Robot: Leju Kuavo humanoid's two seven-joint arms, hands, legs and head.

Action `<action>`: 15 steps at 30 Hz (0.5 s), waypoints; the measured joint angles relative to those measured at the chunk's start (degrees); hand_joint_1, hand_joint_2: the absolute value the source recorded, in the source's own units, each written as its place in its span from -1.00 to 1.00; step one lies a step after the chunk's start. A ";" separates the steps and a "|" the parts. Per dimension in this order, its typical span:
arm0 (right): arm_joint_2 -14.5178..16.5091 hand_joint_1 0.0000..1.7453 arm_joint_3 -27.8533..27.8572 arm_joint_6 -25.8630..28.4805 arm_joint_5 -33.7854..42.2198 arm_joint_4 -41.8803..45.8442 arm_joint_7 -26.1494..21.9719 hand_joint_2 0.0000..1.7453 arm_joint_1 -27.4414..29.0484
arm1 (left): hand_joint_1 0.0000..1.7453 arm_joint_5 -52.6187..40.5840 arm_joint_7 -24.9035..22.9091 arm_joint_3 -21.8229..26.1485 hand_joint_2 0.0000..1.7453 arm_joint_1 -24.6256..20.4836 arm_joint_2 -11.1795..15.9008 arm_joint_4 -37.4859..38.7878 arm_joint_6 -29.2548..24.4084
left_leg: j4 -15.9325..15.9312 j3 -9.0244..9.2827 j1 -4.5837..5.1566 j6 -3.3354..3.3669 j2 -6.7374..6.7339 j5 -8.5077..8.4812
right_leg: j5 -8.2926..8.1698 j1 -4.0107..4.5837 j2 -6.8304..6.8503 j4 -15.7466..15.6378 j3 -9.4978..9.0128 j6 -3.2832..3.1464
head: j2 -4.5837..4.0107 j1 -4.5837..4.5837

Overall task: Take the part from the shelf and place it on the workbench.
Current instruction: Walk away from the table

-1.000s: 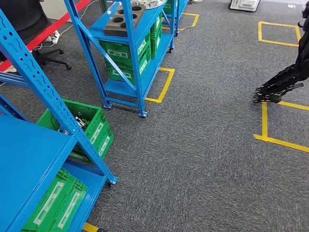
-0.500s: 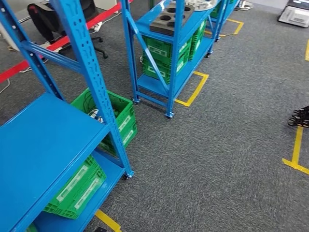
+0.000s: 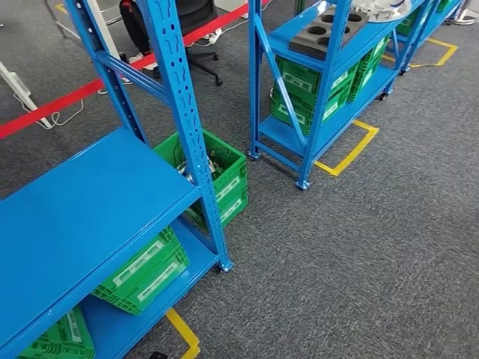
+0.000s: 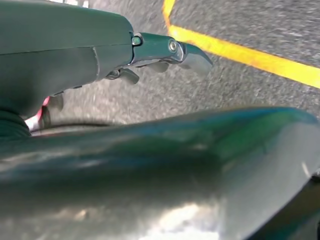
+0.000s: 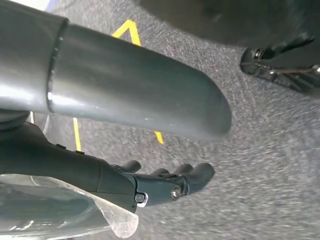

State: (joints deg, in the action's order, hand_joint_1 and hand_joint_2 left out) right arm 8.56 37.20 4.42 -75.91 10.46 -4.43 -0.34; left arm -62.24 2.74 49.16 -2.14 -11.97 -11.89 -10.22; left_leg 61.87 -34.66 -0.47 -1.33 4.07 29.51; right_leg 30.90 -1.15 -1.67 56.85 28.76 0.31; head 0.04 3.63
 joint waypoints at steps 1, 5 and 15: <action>0.00 -1.00 -0.04 -0.03 -0.05 -0.02 0.07 -1.00 0.13 | -1.00 0.06 -0.05 0.05 -1.00 -0.06 -0.01 0.00 -0.02 | 3.61 -1.68 0.13 -0.12 -2.02 1.83 | 0.07 0.19 1.03 -0.01 -0.10 -0.32 | 0.00 0.19; 0.01 -1.00 -0.16 0.09 -0.30 -0.06 0.84 -1.00 0.29 | -1.00 0.32 -0.66 0.25 -1.00 0.09 0.03 -0.01 -0.03 | 12.13 -5.57 0.19 0.13 -3.70 4.16 | 0.51 0.93 5.04 0.01 -0.31 -0.96 | 0.00 0.38; 0.37 -1.00 -0.54 -0.03 -0.49 -0.13 1.01 -1.00 -0.50 | -1.00 0.44 -1.14 0.88 -1.00 0.35 0.39 -0.01 -0.23 | -4.84 2.68 1.59 3.40 -6.09 -2.50 | 3.93 1.54 6.42 2.65 -0.62 0.80 | 0.00 0.12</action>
State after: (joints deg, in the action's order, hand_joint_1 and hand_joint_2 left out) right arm 8.93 36.66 4.39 -76.41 10.33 -3.42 -0.83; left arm -61.80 1.60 50.04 -1.80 -11.58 -11.89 -10.45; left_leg 57.03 -31.98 1.12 2.08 -2.02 27.01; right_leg 34.84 0.39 4.75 59.50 28.14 1.11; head 0.04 3.75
